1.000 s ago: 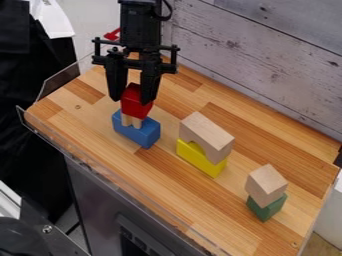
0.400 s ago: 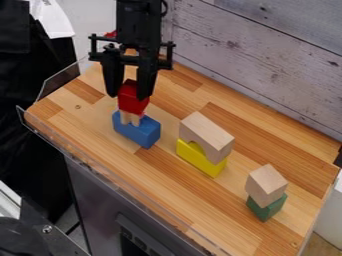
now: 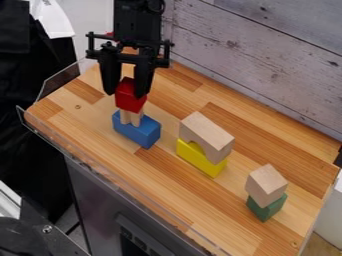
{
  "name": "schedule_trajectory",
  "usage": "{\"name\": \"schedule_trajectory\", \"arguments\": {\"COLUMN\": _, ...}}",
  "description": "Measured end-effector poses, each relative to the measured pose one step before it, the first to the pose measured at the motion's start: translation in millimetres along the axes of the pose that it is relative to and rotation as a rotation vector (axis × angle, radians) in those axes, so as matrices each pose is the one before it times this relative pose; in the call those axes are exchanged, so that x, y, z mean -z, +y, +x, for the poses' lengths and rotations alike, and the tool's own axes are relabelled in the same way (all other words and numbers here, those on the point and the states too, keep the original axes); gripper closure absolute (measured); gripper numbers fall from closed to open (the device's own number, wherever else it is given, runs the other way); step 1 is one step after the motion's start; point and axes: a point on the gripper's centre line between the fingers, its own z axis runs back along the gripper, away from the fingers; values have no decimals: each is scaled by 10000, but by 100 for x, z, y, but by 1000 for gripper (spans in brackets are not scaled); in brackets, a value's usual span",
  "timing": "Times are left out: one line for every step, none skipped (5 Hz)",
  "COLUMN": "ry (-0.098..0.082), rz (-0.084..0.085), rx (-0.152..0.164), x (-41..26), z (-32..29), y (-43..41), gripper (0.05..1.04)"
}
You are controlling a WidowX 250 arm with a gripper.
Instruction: Move the red cube to the top of the white cube
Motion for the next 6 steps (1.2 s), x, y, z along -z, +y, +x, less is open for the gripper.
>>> {"name": "schedule_trajectory", "arguments": {"ry": 291, "rz": 4, "rx": -28, "x": 330, "z": -73, "y": 30, "gripper": 207}}
{"name": "schedule_trajectory", "arguments": {"ry": -15, "rz": -1, "rx": -42, "x": -110, "z": -82, "y": -9, "gripper": 77}}
{"name": "schedule_trajectory", "arguments": {"ry": -774, "rz": 89, "rx": 217, "x": -2067, "z": -362, "y": -828, "gripper": 84}}
{"name": "schedule_trajectory", "arguments": {"ry": -602, "rz": 870, "rx": 905, "x": -1090, "z": -915, "y": -3763, "gripper": 84}}
{"name": "schedule_trajectory", "arguments": {"ry": 146, "rz": 859, "rx": 1140, "x": 752, "z": -901, "y": -4133, "gripper": 84}}
{"name": "schedule_trajectory", "arguments": {"ry": 133, "rz": 202, "rx": 829, "x": 1030, "z": -671, "y": -2906, "gripper": 84}}
